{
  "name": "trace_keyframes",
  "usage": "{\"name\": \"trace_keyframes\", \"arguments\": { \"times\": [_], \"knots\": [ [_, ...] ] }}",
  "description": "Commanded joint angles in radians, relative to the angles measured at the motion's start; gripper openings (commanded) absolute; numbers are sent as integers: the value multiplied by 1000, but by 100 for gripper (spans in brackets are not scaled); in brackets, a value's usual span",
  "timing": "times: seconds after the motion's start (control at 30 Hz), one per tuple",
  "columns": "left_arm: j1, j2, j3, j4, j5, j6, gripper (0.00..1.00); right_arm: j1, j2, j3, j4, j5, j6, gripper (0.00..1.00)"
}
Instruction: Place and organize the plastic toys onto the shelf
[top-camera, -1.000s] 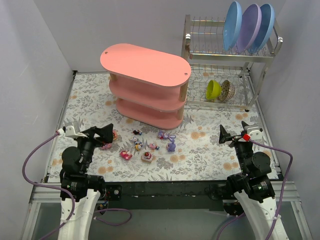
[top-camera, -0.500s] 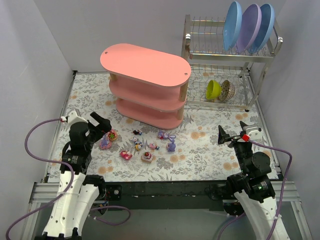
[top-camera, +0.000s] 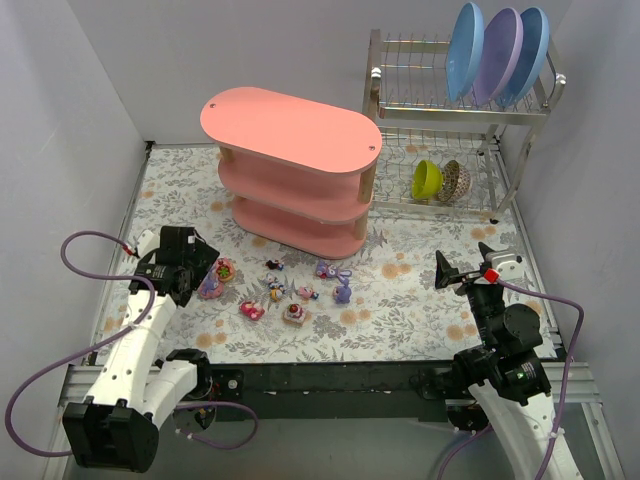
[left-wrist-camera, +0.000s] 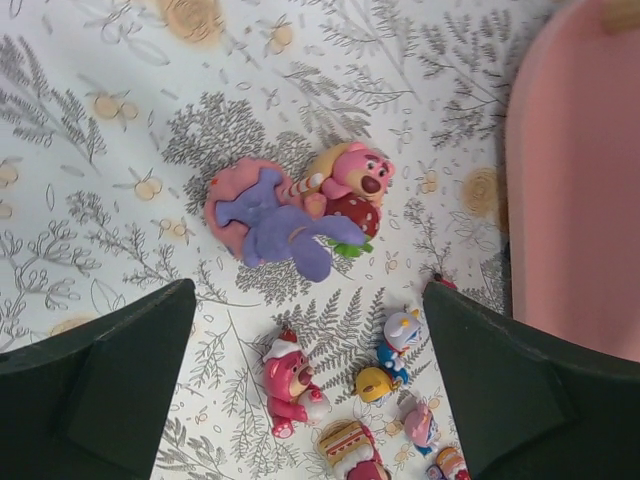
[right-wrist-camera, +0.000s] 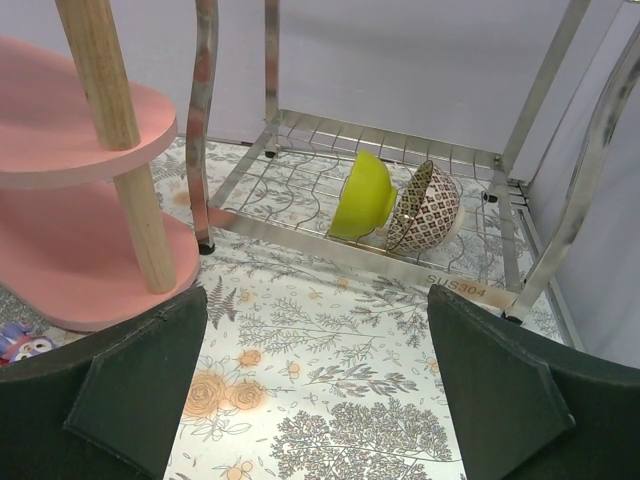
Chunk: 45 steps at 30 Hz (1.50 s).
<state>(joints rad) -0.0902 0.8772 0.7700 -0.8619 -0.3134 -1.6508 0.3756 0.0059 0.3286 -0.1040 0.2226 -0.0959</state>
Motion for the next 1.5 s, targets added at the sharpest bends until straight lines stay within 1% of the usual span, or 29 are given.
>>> {"name": "trace_keyframes", "arguments": {
  "times": [0.0,0.1,0.23,0.33,0.47,0.53,0.57,0.67,0.7,0.9,1.0,1.1,1.33,1.37,1.43,1.47],
  "knots": [
    [-2,14,23,-78,-39,-165,97,9,-195,-10,46,27,9,98],
    [-2,16,15,-74,-38,-217,93,14,-201,-13,47,34,9,98],
    [-3,29,11,-68,-41,-250,85,20,-204,-14,50,46,10,98],
    [-3,43,0,-48,-26,-257,80,26,-204,-14,49,43,10,98],
    [-5,65,-11,-25,-10,-264,70,29,-204,-16,50,49,10,98],
    [-5,74,-17,-20,-10,-264,67,32,-204,-16,50,49,10,98],
    [-8,75,-18,-14,-13,-264,64,34,-204,-16,50,49,10,98],
    [-9,86,-34,4,-9,-264,59,34,-204,-16,50,50,10,98],
    [-9,91,-38,9,-6,-264,56,36,-204,-17,52,52,10,98],
    [-13,115,-57,35,-6,-264,48,37,-204,-19,52,57,9,98],
    [-13,121,-58,43,-10,-265,46,39,-204,-19,52,57,9,98],
    [-14,120,-60,47,-15,-265,40,39,-204,-20,53,57,9,98],
    [-14,112,-77,58,-16,-267,25,40,-204,-20,52,58,9,98],
    [-14,109,-81,61,-18,-267,20,40,-204,-19,52,57,9,98],
    [-14,100,-87,70,-18,-259,15,40,-204,-20,52,58,9,98],
    [-14,100,-87,73,-24,-244,9,40,-204,-19,50,58,9,98]
  ]
}}
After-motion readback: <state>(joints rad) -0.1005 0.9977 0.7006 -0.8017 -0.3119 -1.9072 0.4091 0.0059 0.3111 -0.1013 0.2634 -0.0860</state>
